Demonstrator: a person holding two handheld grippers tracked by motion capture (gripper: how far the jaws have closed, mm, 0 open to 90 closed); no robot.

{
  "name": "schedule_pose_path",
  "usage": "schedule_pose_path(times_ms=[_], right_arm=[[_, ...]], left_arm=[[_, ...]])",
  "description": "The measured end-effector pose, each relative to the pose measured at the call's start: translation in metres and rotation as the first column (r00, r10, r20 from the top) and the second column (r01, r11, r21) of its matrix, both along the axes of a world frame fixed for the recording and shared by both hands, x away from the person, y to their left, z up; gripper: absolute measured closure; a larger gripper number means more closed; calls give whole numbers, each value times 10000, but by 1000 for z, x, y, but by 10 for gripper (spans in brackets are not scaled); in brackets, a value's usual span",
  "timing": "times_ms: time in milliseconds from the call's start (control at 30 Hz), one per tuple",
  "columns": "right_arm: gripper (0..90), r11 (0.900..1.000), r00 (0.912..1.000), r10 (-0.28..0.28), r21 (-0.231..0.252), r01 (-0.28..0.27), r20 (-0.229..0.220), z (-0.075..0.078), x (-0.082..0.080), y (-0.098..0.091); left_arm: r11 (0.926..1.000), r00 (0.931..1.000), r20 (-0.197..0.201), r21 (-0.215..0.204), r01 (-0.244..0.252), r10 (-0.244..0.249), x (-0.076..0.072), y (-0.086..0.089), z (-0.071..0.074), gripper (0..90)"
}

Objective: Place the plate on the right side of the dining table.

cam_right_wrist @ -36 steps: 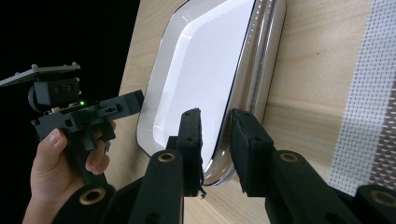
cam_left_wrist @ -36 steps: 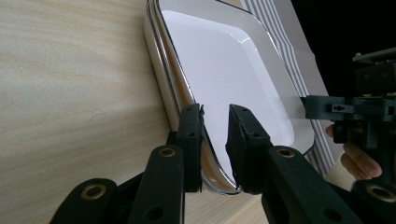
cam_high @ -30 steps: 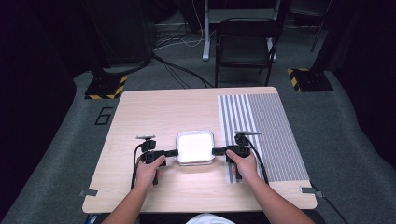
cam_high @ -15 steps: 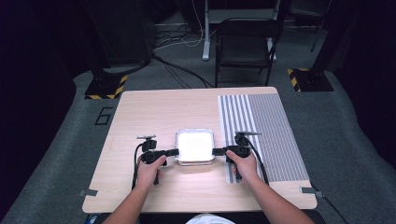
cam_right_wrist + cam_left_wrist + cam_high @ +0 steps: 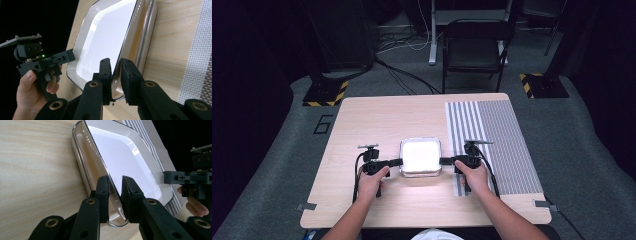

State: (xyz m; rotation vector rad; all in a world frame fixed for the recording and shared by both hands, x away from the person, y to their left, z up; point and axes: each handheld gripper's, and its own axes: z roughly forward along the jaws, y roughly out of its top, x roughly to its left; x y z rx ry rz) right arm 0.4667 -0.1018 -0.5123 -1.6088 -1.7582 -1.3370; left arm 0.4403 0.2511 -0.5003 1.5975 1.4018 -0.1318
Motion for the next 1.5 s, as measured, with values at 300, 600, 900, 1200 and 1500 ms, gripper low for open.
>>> schedule_pose_path(times_ms=[300, 600, 900, 1200, 1500], right_arm=[[788, 9995, 9985, 106, -287, -91, 537, 11, -2, 1], [799, 9975, 9965, 74, -713, -15, 831, 21, -1, 0], [802, 9925, 9945, 176, -1218, -49, 1036, 27, 0, 2], [805, 9802, 9926, 291, -1977, -54, 1176, 40, 0, 3], [809, 9543, 9895, 419, -2987, 14, 1385, 52, 0, 0]], left_arm=[[9966, 9985, 512, 808, 165, -206, -2, -5, 9, 764], [9943, 9979, 608, 1056, 175, -240, -3, -11, 16, 764], [9885, 9974, 670, 1500, 177, -280, -1, -15, 27, 769], [9832, 9974, 661, 1817, 160, -284, -1, -24, 36, 772], [9769, 9958, 772, 2114, 323, -496, 3, -36, 45, 777]])
